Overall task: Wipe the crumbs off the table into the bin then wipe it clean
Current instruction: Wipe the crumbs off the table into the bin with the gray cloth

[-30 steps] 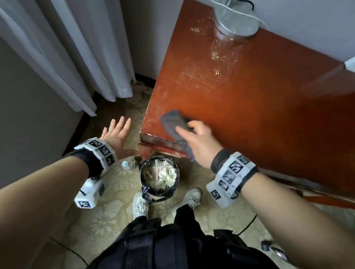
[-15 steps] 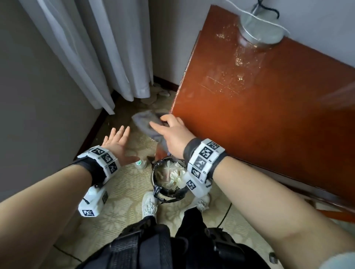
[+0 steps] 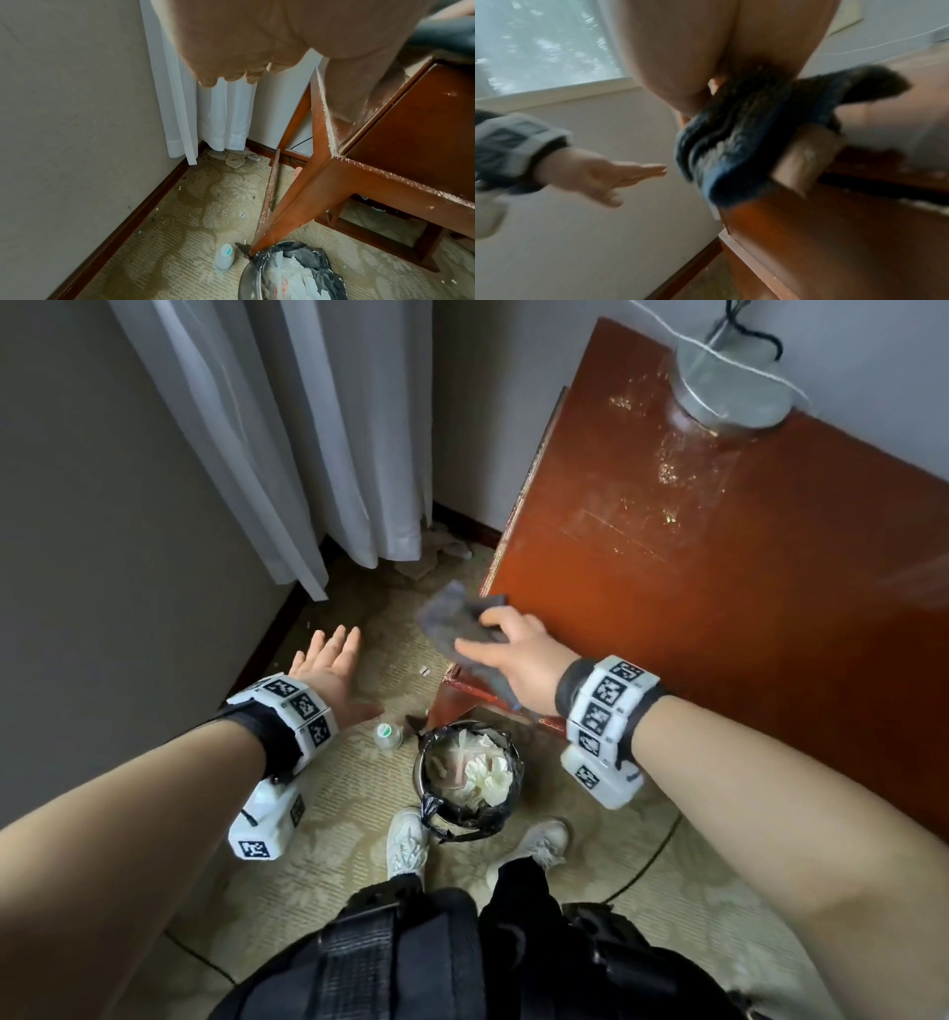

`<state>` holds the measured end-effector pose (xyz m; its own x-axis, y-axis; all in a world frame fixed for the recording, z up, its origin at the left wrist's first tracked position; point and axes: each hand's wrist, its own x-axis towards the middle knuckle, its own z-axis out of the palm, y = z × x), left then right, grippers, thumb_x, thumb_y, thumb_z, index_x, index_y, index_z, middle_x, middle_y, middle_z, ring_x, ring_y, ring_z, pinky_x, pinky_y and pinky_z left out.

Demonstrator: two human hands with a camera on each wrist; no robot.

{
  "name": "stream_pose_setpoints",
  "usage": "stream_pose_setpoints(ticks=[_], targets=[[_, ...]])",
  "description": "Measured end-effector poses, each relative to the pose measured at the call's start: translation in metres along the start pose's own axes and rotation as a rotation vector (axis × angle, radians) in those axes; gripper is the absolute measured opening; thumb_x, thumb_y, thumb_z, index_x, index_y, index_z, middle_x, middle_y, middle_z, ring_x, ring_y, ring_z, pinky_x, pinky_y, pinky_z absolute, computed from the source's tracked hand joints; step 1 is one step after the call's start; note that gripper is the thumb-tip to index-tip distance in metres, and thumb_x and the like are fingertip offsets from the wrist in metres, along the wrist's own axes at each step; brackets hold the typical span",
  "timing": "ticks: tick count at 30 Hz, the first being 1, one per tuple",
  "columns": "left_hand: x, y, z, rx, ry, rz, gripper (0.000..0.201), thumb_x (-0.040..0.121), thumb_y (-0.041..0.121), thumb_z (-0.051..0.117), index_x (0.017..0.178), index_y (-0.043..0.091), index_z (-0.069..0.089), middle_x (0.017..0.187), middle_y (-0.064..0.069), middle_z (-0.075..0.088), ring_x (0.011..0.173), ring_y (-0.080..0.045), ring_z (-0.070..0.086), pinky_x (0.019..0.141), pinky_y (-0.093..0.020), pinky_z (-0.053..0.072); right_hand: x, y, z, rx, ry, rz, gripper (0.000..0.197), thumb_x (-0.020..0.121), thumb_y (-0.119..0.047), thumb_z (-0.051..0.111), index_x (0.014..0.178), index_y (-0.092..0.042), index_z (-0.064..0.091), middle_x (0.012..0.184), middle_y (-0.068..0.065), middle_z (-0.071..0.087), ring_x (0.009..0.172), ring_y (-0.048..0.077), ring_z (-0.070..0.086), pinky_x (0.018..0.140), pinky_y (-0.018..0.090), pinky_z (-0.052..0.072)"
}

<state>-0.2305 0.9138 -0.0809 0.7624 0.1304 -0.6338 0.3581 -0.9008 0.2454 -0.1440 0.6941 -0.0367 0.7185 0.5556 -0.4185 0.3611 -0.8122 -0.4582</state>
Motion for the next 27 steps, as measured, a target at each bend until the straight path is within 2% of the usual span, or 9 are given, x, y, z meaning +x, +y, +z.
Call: stream_pose_setpoints(ticks=[3, 6, 9, 13, 15, 17, 21, 24, 27], targets=[[0.001, 0.005, -0.011, 0.023, 0.014, 0.015, 0.099, 0.085, 0.043, 0.062, 0.149, 0.018, -0.011, 0.157, -0.001, -0.012, 0.144, -0.022, -0.013, 0.117, -0.037, -0.003, -0.018, 0.014, -0.018, -0.198, -0.119, -0.243, 0.042, 0.096, -0.007, 0.040, 0.134, -0.023, 0.050, 0.138, 0.008, 0.037, 0.119, 0.024, 0.044, 0.092, 0.014, 0.033], [0.002, 0.015, -0.015, 0.049, -0.010, 0.038, 0.100, 0.086, 0.045, 0.060, 0.148, 0.018, -0.012, 0.157, -0.001, -0.014, 0.144, -0.022, -0.014, 0.116, -0.037, -0.003, 0.000, 0.039, -0.054, 0.020, 0.280, 0.077, 0.039, 0.096, -0.016, 0.042, 0.135, -0.018, 0.046, 0.130, 0.006, 0.039, 0.090, 0.020, 0.055, 0.068, 0.012, 0.047], [0.003, 0.029, -0.014, 0.047, -0.007, 0.075, 0.098, 0.087, 0.046, 0.058, 0.148, 0.018, -0.014, 0.157, -0.001, -0.015, 0.144, -0.022, -0.014, 0.116, -0.037, -0.004, 0.023, 0.049, -0.056, 0.322, 0.610, 0.502, 0.036, 0.093, -0.029, 0.051, 0.126, -0.015, 0.047, 0.118, 0.010, 0.040, 0.097, 0.022, 0.047, 0.091, 0.031, 0.044], [0.004, 0.047, -0.021, 0.016, 0.040, 0.155, 0.092, 0.090, 0.040, 0.055, 0.148, 0.016, -0.012, 0.157, -0.002, -0.015, 0.144, -0.021, -0.015, 0.116, -0.036, -0.005, 0.025, 0.023, -0.020, 0.299, 0.285, 0.217, 0.039, 0.090, -0.026, 0.058, 0.127, -0.017, 0.048, 0.120, 0.010, 0.037, 0.107, 0.024, 0.045, 0.081, 0.023, 0.041], [0.005, 0.058, -0.029, 0.020, 0.058, 0.195, 0.093, 0.090, 0.039, 0.056, 0.149, 0.015, -0.011, 0.157, -0.002, -0.015, 0.144, -0.022, -0.014, 0.116, -0.035, -0.005, 0.003, 0.021, -0.012, 0.118, 0.006, 0.043, 0.037, 0.093, -0.008, 0.050, 0.130, -0.014, 0.052, 0.133, 0.013, 0.037, 0.123, 0.026, 0.039, 0.096, 0.022, 0.031], [0.009, 0.072, -0.036, 0.049, 0.062, 0.228, 0.092, 0.090, 0.040, 0.055, 0.148, 0.015, -0.012, 0.156, -0.002, -0.016, 0.144, -0.021, -0.015, 0.116, -0.035, -0.006, -0.014, 0.043, -0.022, 0.085, 0.044, 0.000, 0.045, 0.093, 0.005, 0.039, 0.132, -0.013, 0.052, 0.139, 0.012, 0.035, 0.130, 0.024, 0.033, 0.103, 0.014, 0.019], [0.020, 0.109, -0.040, 0.127, 0.058, 0.312, 0.088, 0.092, 0.043, 0.049, 0.148, 0.015, -0.013, 0.156, -0.004, -0.019, 0.143, -0.023, -0.016, 0.116, -0.035, -0.006, -0.042, 0.110, -0.074, 0.161, 0.463, 0.503, 0.046, 0.094, 0.000, 0.037, 0.136, -0.017, 0.047, 0.141, 0.013, 0.032, 0.127, 0.027, 0.037, 0.100, 0.012, 0.023], [0.030, 0.137, -0.037, 0.168, 0.044, 0.361, 0.085, 0.094, 0.042, 0.047, 0.149, 0.014, -0.011, 0.155, -0.005, -0.019, 0.144, -0.023, -0.015, 0.116, -0.033, -0.007, -0.042, 0.149, -0.092, 0.140, 0.457, 0.868, 0.043, 0.095, -0.010, 0.042, 0.137, -0.017, 0.042, 0.145, 0.017, 0.029, 0.131, 0.034, 0.033, 0.109, 0.035, 0.028], [0.035, 0.149, -0.036, 0.168, 0.008, 0.339, 0.085, 0.094, 0.040, 0.047, 0.149, 0.013, -0.012, 0.155, -0.002, -0.023, 0.144, -0.020, -0.013, 0.116, -0.032, -0.007, -0.016, 0.142, -0.088, 0.176, 0.453, 0.902, 0.040, 0.093, -0.011, 0.045, 0.132, -0.020, 0.042, 0.142, 0.014, 0.027, 0.129, 0.035, 0.034, 0.109, 0.041, 0.031]])
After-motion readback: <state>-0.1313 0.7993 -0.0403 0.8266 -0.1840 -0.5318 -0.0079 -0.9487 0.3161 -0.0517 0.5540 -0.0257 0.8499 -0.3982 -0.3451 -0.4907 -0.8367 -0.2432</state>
